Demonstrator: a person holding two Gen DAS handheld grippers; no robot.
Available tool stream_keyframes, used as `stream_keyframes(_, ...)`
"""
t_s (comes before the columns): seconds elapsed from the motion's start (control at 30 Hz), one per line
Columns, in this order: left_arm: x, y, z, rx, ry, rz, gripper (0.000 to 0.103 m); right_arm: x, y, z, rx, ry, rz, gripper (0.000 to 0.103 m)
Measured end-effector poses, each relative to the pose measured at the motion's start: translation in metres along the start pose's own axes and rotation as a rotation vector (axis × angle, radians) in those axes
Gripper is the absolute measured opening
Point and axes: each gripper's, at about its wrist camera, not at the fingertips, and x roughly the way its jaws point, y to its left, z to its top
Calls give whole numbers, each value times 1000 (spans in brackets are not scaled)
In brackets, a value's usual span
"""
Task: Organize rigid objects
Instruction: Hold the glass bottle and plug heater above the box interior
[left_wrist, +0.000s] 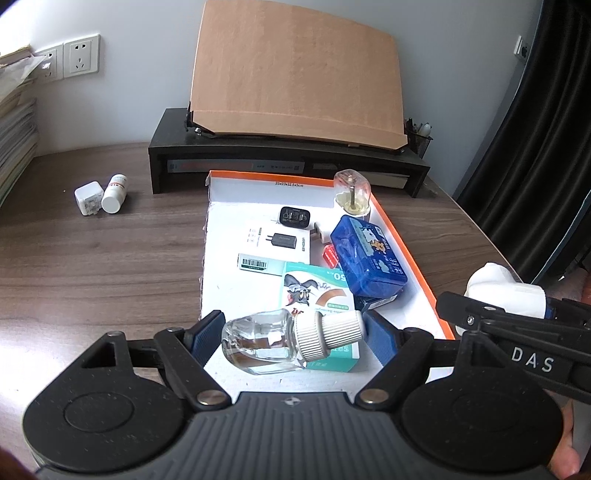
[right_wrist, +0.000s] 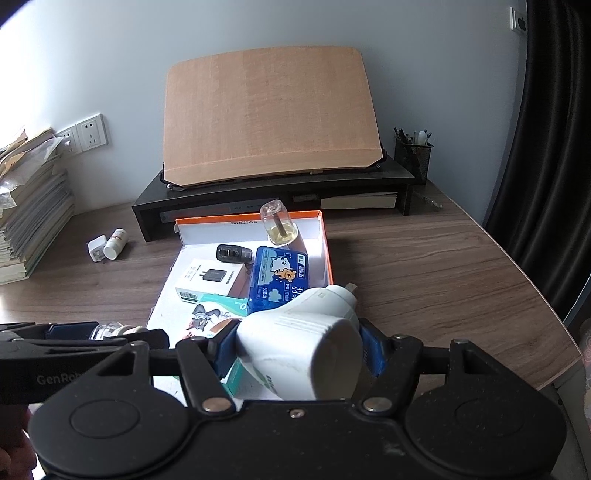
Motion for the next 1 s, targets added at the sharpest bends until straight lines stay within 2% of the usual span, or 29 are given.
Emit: stream_keyframes(1.0, 12, 4, 0, 2, 55, -21, 82, 16, 1, 5, -5, 31, -2, 79)
